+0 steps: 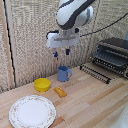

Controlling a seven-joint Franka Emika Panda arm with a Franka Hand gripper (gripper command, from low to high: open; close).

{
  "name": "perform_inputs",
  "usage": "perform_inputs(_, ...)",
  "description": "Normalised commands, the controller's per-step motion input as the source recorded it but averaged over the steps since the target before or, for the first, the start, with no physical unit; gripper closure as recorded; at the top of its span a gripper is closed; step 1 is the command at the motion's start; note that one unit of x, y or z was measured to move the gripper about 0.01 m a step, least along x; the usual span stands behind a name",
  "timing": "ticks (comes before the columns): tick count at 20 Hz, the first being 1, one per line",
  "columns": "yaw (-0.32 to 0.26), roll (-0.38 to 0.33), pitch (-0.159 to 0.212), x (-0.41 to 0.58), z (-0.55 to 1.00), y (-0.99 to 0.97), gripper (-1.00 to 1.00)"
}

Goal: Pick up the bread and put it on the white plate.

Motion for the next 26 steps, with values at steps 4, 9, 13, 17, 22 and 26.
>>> perform_inputs(4,-0.005,-0.107,0.056,-0.155,-0.49,0.42,-1.0)
perform_inputs(9,0.0,-0.101,0.05,-0.189,-0.5,0.32,-1.0)
perform_inputs(13,0.009,-0.066,0.013,-0.099,-0.48,0.14,-1.0)
perform_inputs(17,0.025,-0.029,-0.012,0.0,-0.51,0.0,-1.0)
perform_inputs(22,0.062,-0.048,-0.007,-0.042,-0.49,0.0,-1.0)
perform_inputs(26,0.068,-0.061,0.033,-0.156,-0.51,0.02,-1.0)
